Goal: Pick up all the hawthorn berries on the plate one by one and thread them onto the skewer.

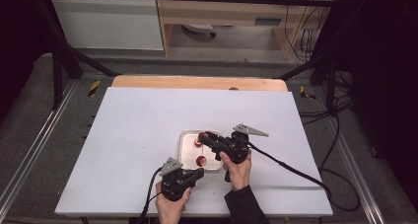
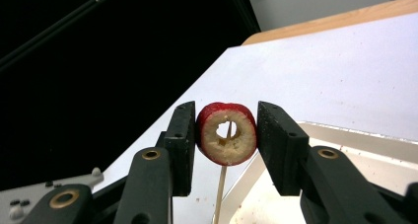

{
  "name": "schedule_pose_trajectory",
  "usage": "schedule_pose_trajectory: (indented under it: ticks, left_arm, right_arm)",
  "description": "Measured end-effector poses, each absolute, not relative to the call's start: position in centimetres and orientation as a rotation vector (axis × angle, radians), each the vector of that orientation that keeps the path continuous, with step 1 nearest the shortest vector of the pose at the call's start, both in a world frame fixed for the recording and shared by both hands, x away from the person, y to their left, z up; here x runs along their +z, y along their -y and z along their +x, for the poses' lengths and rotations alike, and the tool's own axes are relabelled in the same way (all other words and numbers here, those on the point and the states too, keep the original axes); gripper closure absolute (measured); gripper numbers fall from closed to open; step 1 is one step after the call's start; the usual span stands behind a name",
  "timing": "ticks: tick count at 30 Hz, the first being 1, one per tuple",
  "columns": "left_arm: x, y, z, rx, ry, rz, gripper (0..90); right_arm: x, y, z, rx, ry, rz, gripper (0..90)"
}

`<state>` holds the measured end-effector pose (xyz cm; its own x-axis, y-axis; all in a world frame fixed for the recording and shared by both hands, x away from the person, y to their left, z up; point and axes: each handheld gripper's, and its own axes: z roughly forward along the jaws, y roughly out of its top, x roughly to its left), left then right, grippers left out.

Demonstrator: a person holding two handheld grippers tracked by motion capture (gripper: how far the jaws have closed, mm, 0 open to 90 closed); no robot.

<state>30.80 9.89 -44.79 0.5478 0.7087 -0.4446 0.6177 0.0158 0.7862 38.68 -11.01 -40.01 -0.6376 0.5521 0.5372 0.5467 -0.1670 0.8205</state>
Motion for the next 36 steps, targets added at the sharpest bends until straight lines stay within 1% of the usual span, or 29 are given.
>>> schedule_pose_trajectory:
  ticks: [10, 18, 24, 25, 27, 30, 31, 32, 36]
  left_arm:
    - [-43.7, -10.3, 31.6, 0.154, -1.123, 1.663, 88.7]
    - [-43.8, -10.1, 32.1, 0.157, -1.125, 1.686, 88.8]
    - [-44.1, -10.2, 31.9, 0.195, -1.112, 1.710, 88.8]
    - [-44.1, -10.3, 31.9, 0.201, -1.113, 1.718, 88.7]
    - [-44.3, -10.5, 31.8, 0.212, -1.108, 1.735, 88.7]
    - [-44.5, -11.0, 31.6, 0.229, -1.098, 1.758, 88.7]
    - [-44.5, -11.3, 31.5, 0.237, -1.094, 1.769, 88.7]
    - [-44.5, -11.5, 31.4, 0.247, -1.094, 1.774, 88.7]
    - [-44.4, -12.4, 31.1, 0.278, -1.091, 1.800, 88.5]
  right_arm:
    - [-40.7, 10.6, 38.0, 1.968, -2.128, 1.322, 60.9]
    - [-41.3, 10.3, 37.4, 1.939, -2.153, 1.321, 60.9]
    - [-41.5, 10.2, 37.5, 1.921, -2.164, 1.317, 60.4]
    - [-41.4, 10.3, 37.5, 1.919, -2.161, 1.307, 59.0]
    - [-41.2, 10.4, 37.5, 1.919, -2.153, 1.286, 48.2]
    - [-40.7, 10.9, 37.8, 1.889, -2.158, 1.251, 35.1]
    - [-40.5, 11.2, 38.0, 1.830, -2.181, 1.239, 28.4]
    - [-40.5, 11.2, 38.0, 1.830, -2.181, 1.239, 28.4]
    - [-40.5, 11.7, 38.8, 1.691, -2.268, 1.205, 16.5]
